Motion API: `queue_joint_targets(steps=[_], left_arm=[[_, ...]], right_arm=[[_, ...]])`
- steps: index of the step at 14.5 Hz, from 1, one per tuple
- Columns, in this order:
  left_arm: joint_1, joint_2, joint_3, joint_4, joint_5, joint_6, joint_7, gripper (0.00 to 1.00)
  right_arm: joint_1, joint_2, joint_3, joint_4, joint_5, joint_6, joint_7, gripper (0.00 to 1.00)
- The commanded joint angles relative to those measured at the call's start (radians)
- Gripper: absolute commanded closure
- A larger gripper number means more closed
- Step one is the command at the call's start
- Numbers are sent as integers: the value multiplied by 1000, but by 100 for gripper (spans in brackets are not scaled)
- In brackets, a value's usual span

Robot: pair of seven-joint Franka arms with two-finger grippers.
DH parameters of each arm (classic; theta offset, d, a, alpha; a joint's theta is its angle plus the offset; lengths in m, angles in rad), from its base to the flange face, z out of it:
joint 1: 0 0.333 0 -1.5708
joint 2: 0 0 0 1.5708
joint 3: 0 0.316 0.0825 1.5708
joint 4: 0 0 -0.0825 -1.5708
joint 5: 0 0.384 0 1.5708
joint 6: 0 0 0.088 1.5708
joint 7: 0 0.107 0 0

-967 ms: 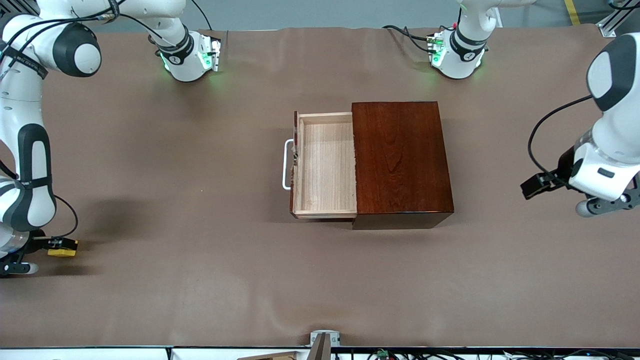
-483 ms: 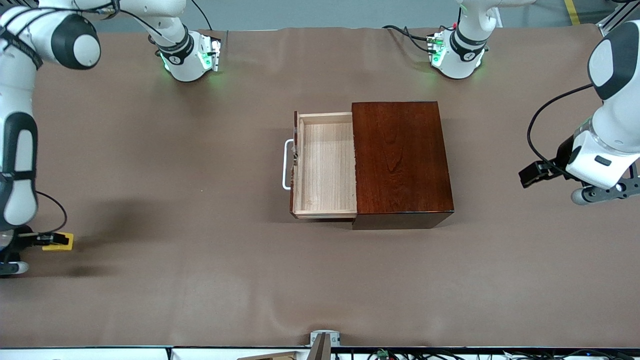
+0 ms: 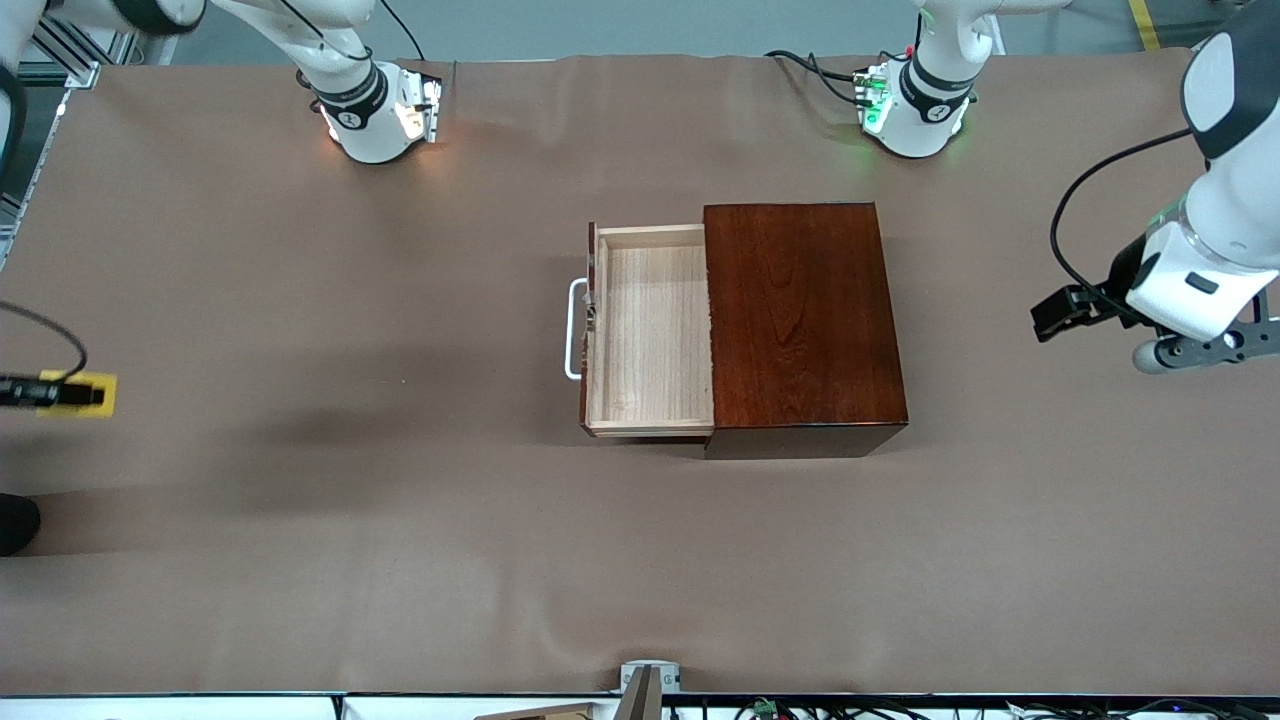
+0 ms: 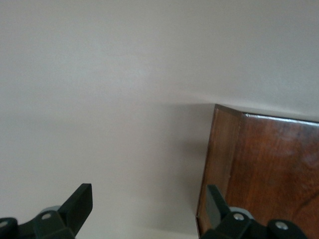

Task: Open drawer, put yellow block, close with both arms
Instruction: 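Carry the yellow cube with the right gripper over the open drawer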

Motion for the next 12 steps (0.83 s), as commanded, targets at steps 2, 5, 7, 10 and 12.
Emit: queue_joint_targets(steps=[2, 5, 7, 10, 12], left_arm=[[10, -72, -8, -33, -31, -55, 44, 0], [18, -80, 6, -21, -125, -67, 47, 0], [21, -80, -3, -20, -116, -91, 47, 0], [13, -91, -4, -17, -35, -95, 70, 0], [-14, -110, 33, -19, -31, -97, 130, 0]], right_arm=[[146, -113, -3, -141, 77, -12, 212, 96], [340, -132, -3, -151, 99, 20, 454, 96], [469, -126, -2, -152, 101, 95, 634, 96], [602, -113, -3, -163, 180, 242, 797, 98], [666, -75, -5, -163, 226, 353, 855, 98]])
